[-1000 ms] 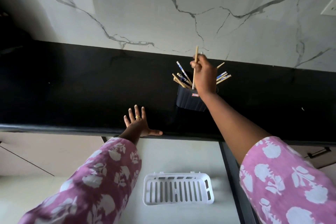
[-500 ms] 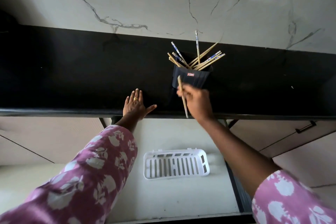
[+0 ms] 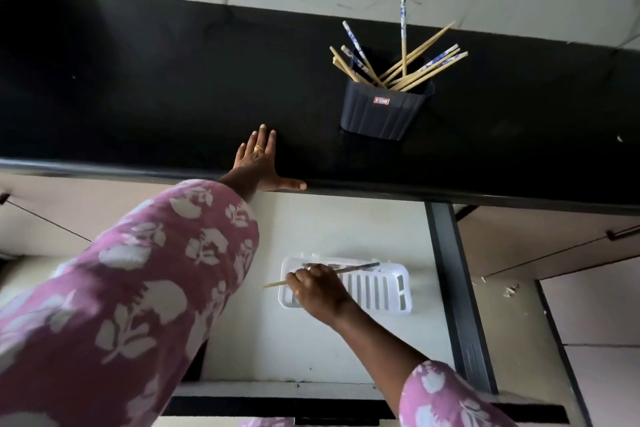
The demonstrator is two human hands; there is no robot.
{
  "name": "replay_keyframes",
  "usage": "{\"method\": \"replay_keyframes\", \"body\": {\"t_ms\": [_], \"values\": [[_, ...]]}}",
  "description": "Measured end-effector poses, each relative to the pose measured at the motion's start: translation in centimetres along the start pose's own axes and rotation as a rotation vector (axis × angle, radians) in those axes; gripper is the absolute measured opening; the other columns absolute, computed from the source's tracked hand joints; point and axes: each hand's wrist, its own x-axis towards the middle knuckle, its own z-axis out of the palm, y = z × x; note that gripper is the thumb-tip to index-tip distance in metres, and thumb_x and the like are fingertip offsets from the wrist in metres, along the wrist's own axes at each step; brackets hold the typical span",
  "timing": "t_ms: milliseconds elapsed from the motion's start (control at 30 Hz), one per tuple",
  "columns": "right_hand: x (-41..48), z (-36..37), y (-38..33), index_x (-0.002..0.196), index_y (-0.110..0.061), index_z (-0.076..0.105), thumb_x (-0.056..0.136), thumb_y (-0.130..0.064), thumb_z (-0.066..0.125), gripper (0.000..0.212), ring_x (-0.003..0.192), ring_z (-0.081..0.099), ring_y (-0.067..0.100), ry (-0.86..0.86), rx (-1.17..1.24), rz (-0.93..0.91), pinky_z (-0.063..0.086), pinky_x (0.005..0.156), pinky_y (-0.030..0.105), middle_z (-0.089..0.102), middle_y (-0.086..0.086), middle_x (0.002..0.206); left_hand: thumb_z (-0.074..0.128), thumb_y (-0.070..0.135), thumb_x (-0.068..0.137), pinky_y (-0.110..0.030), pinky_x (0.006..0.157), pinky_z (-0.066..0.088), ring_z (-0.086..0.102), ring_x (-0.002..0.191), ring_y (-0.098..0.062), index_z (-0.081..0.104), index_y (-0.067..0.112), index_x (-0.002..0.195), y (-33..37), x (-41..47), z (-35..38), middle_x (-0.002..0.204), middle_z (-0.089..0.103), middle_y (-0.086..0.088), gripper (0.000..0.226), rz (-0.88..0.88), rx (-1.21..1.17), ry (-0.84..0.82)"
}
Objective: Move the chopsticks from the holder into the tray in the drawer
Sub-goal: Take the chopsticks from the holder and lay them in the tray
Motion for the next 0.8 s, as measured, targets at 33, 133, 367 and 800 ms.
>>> {"method": "replay_keyframes", "body": {"t_ms": [33, 133, 367, 800], "values": [[-0.1, 0.2, -0.4, 0.058, -0.019, 0.065, 0.07, -0.008, 0.037, 0.032, 0.045, 0.058, 0.014, 0.041, -0.042, -0.013, 0.046, 0.045, 0.017, 0.058, -0.006, 0.049, 0.063, 0.076, 0.061, -0.04, 0.119, -0.002, -0.015, 0.146, -0.023, -0.014, 0.012, 0.15, 0.0, 0.0, 0.0, 0.157, -0.022, -0.005, 0.134, -0.005, 0.0, -0.006], [-0.1, 0.3, -0.7, 0.059, -0.018, 0.066, 0.07, -0.007, 0.038, 0.032, 0.045, 0.057, 0.013, 0.012, -0.045, 0.024, 0.047, 0.046, 0.017, 0.058, -0.004, 0.049, 0.063, 0.077, 0.061, -0.04, 0.119, -0.002, -0.016, 0.146, -0.023, -0.014, 0.012, 0.15, 0.1, 0.0, 0.0, 0.157, -0.021, -0.005, 0.134, -0.014, 0.005, -0.014], [-0.7, 1.1, 0.7, 0.042, -0.019, 0.057, 0.031, -0.014, 0.077, 0.023, 0.035, 0.054, 0.012, -0.145, 0.132, 0.261, 0.036, 0.038, 0.011, 0.053, -0.005, 0.037, 0.062, 0.078, 0.06, -0.042, 0.119, -0.001, -0.016, 0.146, -0.024, -0.014, 0.014, 0.15, 0.1, 0.0, 0.0, 0.158, -0.02, -0.004, 0.134, -0.016, 0.007, -0.009], [0.0, 2.3, 3.2, 0.089, -0.005, 0.069, 0.076, 0.006, 0.059, 0.02, 0.095, 0.066, 0.032, -0.281, 0.049, 0.235, 0.05, 0.075, 0.032, 0.072, 0.015, 0.093, 0.062, 0.078, 0.058, -0.042, 0.119, -0.001, -0.015, 0.146, -0.024, -0.012, 0.014, 0.15, 0.1, 0.3, 0.1, 0.158, -0.018, -0.004, 0.135, -0.018, 0.012, 0.004]]}}
